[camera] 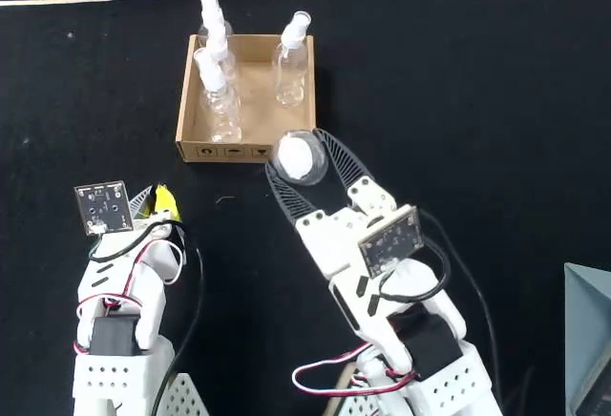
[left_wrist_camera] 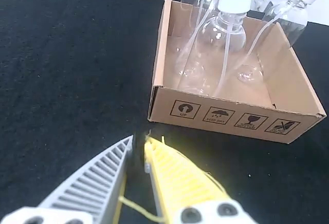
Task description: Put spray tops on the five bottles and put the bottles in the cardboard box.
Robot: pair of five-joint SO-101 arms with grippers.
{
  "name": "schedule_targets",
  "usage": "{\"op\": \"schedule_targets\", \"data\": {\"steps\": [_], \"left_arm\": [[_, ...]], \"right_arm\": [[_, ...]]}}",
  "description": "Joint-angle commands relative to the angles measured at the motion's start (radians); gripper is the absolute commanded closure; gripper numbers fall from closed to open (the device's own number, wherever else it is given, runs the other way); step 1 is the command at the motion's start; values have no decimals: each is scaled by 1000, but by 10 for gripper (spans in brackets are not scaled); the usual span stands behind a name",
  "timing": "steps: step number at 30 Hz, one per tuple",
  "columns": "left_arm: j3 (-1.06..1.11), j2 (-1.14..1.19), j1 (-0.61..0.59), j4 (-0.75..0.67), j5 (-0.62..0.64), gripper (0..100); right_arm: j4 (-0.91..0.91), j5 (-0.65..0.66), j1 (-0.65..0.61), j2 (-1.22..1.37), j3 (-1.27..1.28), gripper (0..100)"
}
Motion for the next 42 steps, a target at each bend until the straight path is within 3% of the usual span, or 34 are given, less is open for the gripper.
{"op": "schedule_targets", "data": {"steps": [1,21,29,42], "left_arm": [[22,-11,-10,3,0,970],[22,-8,-10,5,-5,970],[22,-8,-10,5,-6,970],[22,-8,-10,5,-6,970]], "right_arm": [[-91,9,32,44,-88,987],[-511,-2,86,796,-265,986],[-574,-201,183,1036,-380,986],[-715,-203,181,1244,-435,986]]}}
